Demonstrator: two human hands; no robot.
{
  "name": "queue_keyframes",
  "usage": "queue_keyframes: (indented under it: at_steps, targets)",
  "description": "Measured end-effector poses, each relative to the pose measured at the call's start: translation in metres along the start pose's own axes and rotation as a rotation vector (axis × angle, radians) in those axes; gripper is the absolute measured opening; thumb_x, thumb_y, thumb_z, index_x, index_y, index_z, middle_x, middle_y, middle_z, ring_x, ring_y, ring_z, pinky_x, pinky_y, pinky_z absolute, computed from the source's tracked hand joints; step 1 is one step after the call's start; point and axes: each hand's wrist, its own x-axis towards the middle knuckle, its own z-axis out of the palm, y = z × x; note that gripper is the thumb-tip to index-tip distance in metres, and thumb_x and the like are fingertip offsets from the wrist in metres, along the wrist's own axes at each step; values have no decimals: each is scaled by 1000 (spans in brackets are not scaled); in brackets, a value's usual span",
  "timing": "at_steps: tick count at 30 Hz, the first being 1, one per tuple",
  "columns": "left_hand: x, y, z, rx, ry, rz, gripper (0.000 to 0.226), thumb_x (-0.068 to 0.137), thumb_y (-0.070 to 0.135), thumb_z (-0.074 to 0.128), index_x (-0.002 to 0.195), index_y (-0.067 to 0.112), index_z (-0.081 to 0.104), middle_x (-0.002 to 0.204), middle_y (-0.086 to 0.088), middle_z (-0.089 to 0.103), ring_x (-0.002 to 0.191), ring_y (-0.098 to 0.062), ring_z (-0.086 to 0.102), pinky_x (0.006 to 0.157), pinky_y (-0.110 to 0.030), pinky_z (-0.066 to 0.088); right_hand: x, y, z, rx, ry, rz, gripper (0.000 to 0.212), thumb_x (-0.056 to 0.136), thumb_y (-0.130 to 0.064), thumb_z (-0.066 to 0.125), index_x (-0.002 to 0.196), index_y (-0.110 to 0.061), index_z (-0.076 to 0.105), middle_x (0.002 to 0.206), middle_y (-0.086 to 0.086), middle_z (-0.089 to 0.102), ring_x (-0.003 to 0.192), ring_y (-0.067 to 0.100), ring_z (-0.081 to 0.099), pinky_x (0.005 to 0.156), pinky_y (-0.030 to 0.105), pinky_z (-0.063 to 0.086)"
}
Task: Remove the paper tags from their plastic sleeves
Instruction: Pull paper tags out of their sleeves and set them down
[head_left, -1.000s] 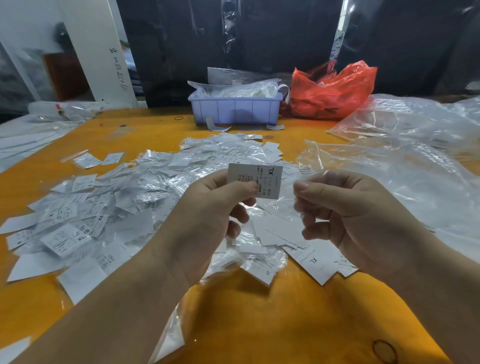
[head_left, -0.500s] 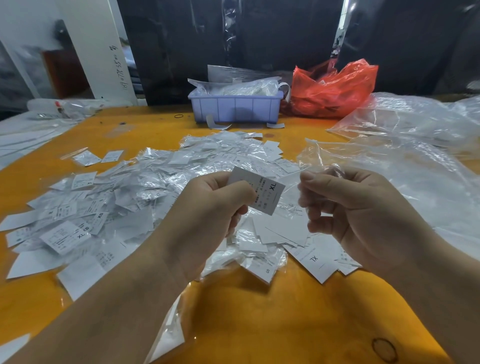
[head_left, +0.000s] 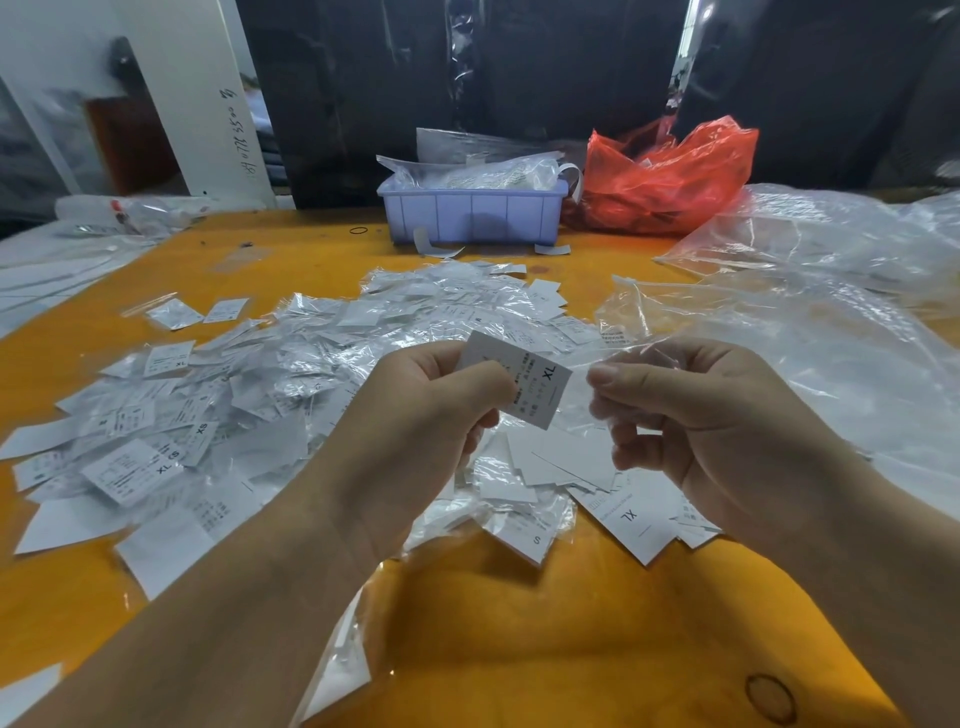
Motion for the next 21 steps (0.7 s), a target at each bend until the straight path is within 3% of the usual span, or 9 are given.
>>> queue_keyframes:
  at_steps: [6,21]
  targets:
    - [0,0,0,-20,6,-6,20,71,22,59,80,18,77,52,8,53,47,-1,43,44,-13,37,0,2,1,-9,-11,9,14,56,-26,76,65,-16,76,66,8,67,54,14,60,49,23,49]
    - [0,0,-1,-14,9,-4,21,71,22,59,81,21,77,53,6,50,46,-4,41,43,-16,36,2,2,-5,-61,72,12,21,63,-32,75,59,-12,71,59,8,62,50,15,54,45,23,46]
